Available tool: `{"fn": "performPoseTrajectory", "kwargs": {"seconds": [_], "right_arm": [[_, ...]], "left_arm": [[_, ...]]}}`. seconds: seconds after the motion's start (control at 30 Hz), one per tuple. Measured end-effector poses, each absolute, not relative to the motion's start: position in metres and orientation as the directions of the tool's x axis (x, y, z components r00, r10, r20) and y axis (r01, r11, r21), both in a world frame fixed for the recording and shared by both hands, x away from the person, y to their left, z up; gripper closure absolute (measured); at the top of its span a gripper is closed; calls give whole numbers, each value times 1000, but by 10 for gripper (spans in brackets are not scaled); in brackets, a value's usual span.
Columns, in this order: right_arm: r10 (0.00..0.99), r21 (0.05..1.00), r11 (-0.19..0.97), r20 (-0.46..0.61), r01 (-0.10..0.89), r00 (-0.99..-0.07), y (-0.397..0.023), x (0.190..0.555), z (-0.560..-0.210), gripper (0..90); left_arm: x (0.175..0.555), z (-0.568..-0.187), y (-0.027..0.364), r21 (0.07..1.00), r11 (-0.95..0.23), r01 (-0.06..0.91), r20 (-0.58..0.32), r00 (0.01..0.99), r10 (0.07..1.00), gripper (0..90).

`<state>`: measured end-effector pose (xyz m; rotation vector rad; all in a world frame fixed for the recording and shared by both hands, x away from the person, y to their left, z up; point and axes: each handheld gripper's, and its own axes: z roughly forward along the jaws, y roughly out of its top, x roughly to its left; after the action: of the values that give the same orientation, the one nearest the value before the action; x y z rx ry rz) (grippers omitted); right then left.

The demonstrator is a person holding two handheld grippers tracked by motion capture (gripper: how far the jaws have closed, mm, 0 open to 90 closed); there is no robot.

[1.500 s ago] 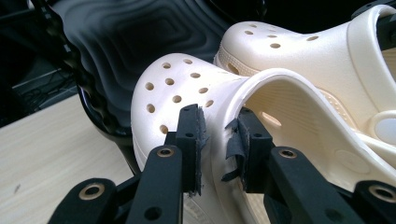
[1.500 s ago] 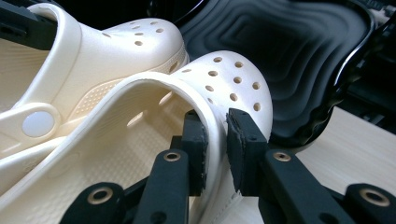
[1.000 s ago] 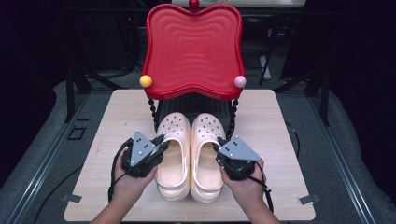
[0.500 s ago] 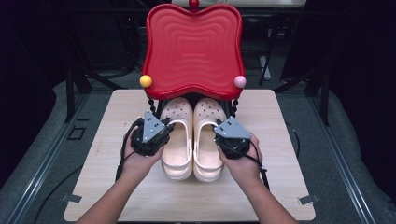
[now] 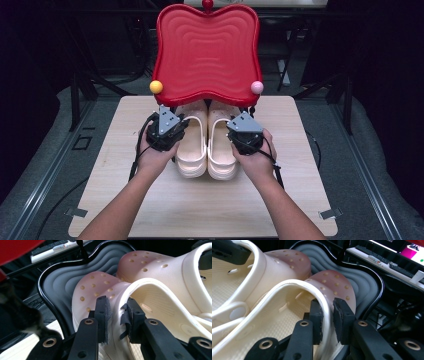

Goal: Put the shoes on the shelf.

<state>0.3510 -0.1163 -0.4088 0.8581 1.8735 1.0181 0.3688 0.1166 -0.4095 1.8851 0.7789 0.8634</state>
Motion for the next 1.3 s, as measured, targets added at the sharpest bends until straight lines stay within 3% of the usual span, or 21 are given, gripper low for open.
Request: {"fn": "performPoseTrajectory", "kwargs": {"seconds": [0.77,1.3], "right_arm": [[857,886,435,-352,162,-375,-107,383,-413,776],[846,870,452,-348,197,-403,-109,385,-421,739]], "left_arm": [[397,-411,110,895,-423,144,297,517,803,747],[393,-420,112,888,-437,146,310,511,801,725]]}}
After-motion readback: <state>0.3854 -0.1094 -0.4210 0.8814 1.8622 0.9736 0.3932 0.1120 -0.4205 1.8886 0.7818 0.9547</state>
